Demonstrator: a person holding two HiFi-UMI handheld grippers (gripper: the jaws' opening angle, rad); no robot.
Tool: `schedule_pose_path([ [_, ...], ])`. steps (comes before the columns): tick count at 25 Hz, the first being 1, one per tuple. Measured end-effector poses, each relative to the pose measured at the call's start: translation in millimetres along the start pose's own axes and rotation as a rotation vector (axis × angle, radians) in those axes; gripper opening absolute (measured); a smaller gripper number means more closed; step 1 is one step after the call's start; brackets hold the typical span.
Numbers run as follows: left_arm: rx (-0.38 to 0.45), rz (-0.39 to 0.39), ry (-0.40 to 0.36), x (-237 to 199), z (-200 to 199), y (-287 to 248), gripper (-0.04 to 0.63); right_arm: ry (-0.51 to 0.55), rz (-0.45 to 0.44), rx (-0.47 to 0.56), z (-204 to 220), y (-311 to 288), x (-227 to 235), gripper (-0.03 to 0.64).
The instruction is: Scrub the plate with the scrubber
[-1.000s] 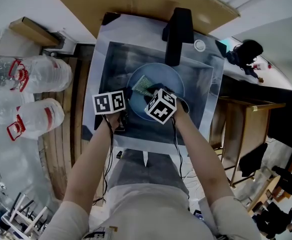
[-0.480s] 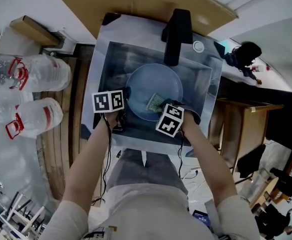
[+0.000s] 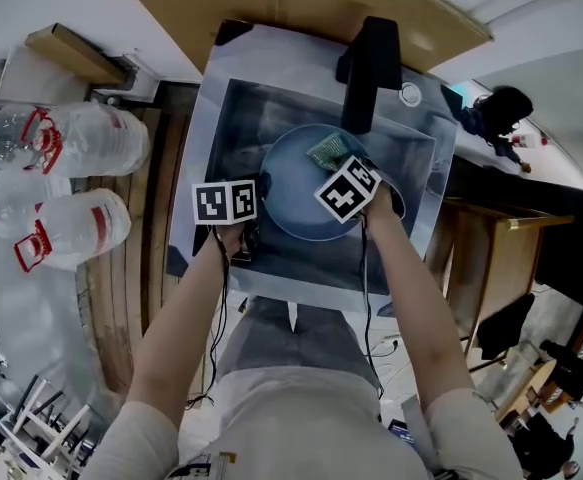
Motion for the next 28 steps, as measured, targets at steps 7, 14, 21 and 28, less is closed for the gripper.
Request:
schedule_pose_path([
  [7,0.005,-0.007,0.006,-1,-1,1,0.035,0.116,-0.049,0.143,-31,2,-23,0.124],
  [14,0.010,-0.019,0.012,-3,-2,2,0.034,0.389,-0.260,0.166,-21,29,-84,0.127],
  [21,0.002,-0.017,0.007,-6,-4,6,0.034,0.536,-0.399,0.081,32,49,-111,0.129],
  [28,-0.003,-0.017,0.006,-6,-3,4,0.034,0.369,-0.228,-0.010,39,28,-56,0.121],
])
Point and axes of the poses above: the fingertips, and each gripper's own axes: y backward along the fingers, x to its right, z out of its underside, the point moved 5 cm from there along y, backward along the fingers, and after that the axes turned 13 degrees about z, right-handed, at the moved point
